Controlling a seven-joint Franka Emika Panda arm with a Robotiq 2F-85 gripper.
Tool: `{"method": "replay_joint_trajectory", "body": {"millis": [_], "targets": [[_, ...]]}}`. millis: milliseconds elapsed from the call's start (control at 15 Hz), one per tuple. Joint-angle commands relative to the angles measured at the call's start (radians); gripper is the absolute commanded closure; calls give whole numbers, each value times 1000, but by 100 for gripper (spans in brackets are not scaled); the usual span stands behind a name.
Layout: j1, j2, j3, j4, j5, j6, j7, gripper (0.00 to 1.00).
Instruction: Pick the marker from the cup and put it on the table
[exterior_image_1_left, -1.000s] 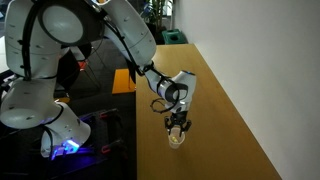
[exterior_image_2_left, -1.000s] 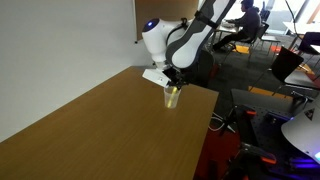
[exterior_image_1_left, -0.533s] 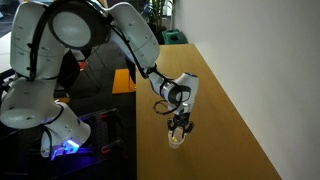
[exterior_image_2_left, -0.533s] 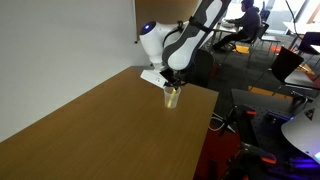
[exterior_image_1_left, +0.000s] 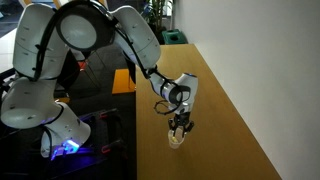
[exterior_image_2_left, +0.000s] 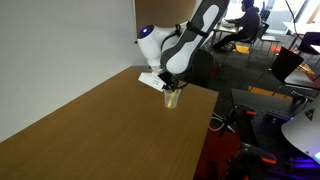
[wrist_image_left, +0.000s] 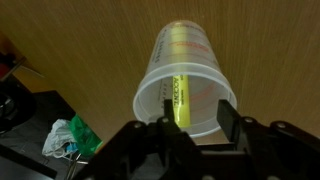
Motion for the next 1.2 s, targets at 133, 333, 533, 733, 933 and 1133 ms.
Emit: {"method": "replay_joint_trajectory", "body": {"millis": [133,333,533,733,933,1133], "targets": [[27,20,-30,-5,7,47,-10,51],[30,28,-32,-9,10,52,-11,50],[34,32,-36,-17,11,59,-8,50],[35,35,-39,-23,13,70,-7,51],[39,34,-44,-33,13,81,-2,51],[47,26,-52,-50,10,95,8,51]]}}
